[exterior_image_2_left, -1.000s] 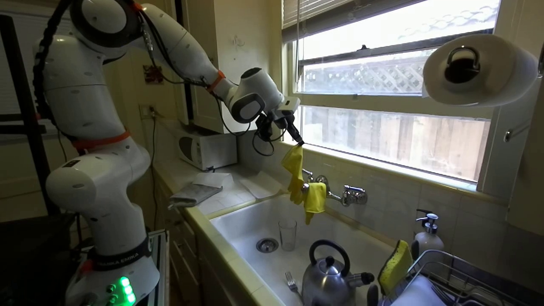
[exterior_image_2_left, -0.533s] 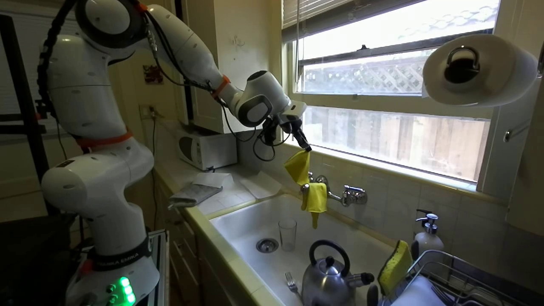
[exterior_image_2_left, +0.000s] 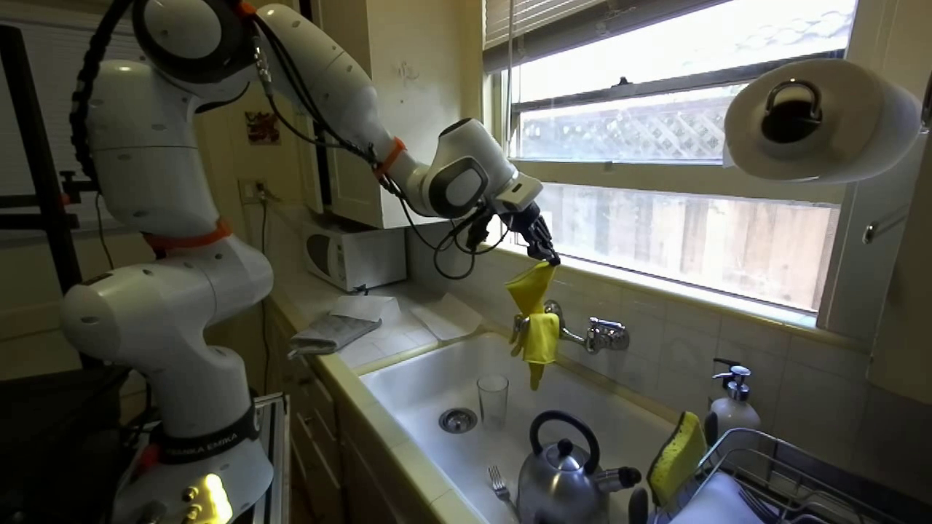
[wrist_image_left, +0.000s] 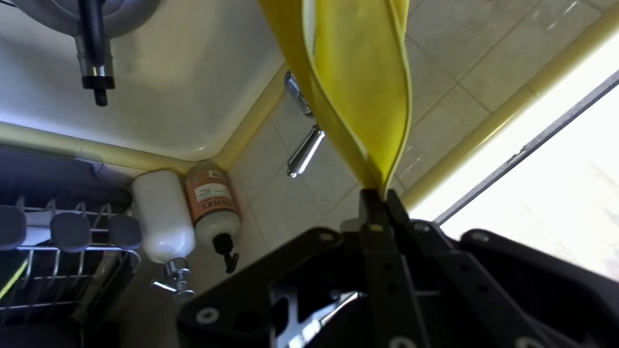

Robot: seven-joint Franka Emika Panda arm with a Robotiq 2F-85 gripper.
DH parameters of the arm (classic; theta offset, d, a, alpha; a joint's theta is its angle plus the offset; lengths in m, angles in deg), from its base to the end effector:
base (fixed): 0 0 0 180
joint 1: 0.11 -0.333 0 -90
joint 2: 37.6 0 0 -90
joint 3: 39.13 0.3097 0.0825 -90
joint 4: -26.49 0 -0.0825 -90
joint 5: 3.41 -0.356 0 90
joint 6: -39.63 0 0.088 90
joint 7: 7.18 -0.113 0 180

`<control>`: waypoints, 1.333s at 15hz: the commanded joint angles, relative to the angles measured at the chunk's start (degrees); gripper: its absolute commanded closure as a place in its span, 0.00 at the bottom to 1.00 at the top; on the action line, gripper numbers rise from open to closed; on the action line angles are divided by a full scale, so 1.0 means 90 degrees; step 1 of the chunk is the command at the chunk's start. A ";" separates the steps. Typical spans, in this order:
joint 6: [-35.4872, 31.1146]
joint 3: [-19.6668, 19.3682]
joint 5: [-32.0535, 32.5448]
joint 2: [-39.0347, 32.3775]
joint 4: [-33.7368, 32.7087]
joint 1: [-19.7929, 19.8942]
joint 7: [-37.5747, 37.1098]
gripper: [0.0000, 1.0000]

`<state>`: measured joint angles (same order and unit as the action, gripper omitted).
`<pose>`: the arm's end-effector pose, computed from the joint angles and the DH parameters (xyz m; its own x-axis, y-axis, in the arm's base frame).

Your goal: Put the glove on the faucet

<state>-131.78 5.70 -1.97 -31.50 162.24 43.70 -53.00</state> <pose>0.5202 0.0179 0.4439 0.5556 -0.6548 0.5124 -0.5265 -0.7540 -0.3928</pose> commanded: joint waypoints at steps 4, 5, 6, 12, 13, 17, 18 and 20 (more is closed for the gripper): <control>-0.0002 0.0238 0.0392 -0.0055 -0.0102 0.0335 -0.0826 0.99; -0.0043 0.0291 0.0446 -0.0143 -0.0177 0.0380 -0.1020 0.99; 0.0007 0.0355 0.0618 -0.0137 -0.0213 0.0472 -0.1275 0.99; 0.0564 0.0607 0.1875 -0.0429 -0.0574 0.0952 -0.2592 0.99; 0.0868 0.0629 0.2164 -0.0561 -0.0698 0.0988 -0.2775 0.99; 0.0918 0.0510 0.2150 -0.0559 -0.0651 0.0895 -0.2693 0.97; 0.0949 0.0516 0.2182 -0.0614 -0.0692 0.0904 -0.2713 0.99; 0.0773 0.0580 0.1720 -0.1013 -0.0866 0.0817 -0.2296 0.99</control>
<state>-123.35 10.32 17.28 -37.35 155.85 51.76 -77.02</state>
